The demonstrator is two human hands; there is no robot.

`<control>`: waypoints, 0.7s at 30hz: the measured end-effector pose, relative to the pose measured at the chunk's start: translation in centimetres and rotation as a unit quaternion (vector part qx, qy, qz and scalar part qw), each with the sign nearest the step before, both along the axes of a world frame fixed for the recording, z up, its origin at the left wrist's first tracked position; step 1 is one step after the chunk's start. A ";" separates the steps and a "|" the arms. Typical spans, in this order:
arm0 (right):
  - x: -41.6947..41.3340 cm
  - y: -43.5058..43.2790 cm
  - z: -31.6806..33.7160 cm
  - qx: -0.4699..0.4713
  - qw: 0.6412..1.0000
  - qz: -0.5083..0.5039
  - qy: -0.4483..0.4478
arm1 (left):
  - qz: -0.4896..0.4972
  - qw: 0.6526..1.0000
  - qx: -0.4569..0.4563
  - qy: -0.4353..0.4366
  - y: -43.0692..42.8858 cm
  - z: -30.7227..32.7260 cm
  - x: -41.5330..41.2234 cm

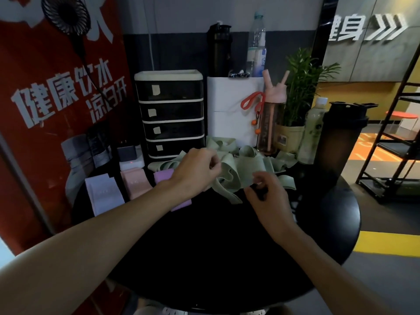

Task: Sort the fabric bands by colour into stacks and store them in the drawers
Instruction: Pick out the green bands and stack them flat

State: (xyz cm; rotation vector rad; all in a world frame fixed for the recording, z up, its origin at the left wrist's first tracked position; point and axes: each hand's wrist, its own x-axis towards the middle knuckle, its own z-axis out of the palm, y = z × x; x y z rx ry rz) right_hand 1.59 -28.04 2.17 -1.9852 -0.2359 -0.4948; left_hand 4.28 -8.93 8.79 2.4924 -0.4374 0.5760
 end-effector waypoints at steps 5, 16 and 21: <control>-0.3 0.3 3.5 -0.073 0.997 0.031 -0.027 | -0.060 0.997 -0.015 -0.047 -0.8 2.9 -2.6; -3.4 0.8 6.5 0.033 0.993 0.106 -0.047 | -0.080 0.994 -0.042 -0.054 1.8 3.8 -7.2; -4.8 0.5 4.2 -0.004 0.992 0.123 0.010 | -0.121 0.990 0.036 0.064 3.3 0.9 -9.4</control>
